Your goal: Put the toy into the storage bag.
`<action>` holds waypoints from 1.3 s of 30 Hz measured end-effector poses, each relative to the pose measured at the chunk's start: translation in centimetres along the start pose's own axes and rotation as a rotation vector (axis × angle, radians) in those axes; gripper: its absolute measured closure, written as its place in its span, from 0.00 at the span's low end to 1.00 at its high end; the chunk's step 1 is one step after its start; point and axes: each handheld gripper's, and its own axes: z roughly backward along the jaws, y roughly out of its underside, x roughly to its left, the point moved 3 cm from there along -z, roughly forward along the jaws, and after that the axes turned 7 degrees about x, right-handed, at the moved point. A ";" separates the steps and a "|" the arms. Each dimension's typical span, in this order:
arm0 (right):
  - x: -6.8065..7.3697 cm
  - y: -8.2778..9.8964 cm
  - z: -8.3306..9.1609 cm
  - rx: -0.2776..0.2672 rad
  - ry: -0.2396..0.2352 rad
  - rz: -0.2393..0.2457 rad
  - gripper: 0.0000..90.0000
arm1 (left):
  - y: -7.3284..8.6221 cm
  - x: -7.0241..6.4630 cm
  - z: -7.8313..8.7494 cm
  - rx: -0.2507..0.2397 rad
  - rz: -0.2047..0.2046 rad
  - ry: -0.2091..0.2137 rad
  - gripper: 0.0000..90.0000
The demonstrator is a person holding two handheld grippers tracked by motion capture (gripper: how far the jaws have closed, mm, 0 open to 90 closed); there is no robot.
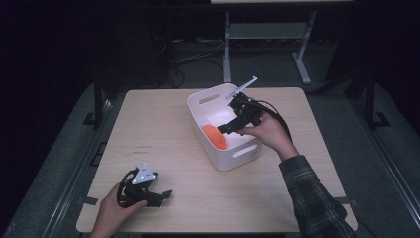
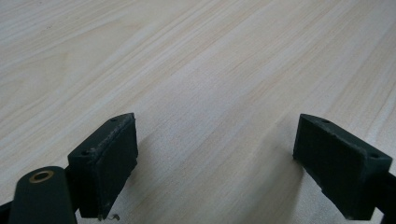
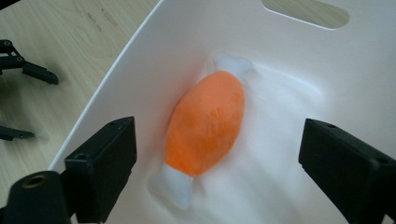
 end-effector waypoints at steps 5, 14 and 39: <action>-0.5 0.8 1.1 -0.016 0.008 -0.005 0.10 | 0.0 0.0 0.0 0.001 -0.001 0.000 0.14; -1.1 2.9 3.1 -0.055 0.016 -0.010 0.09 | 0.0 0.0 0.0 0.001 -0.001 0.000 0.14; -2.8 11.3 5.5 -0.113 0.054 -0.056 0.06 | 0.0 0.0 0.0 0.001 -0.001 -0.001 0.14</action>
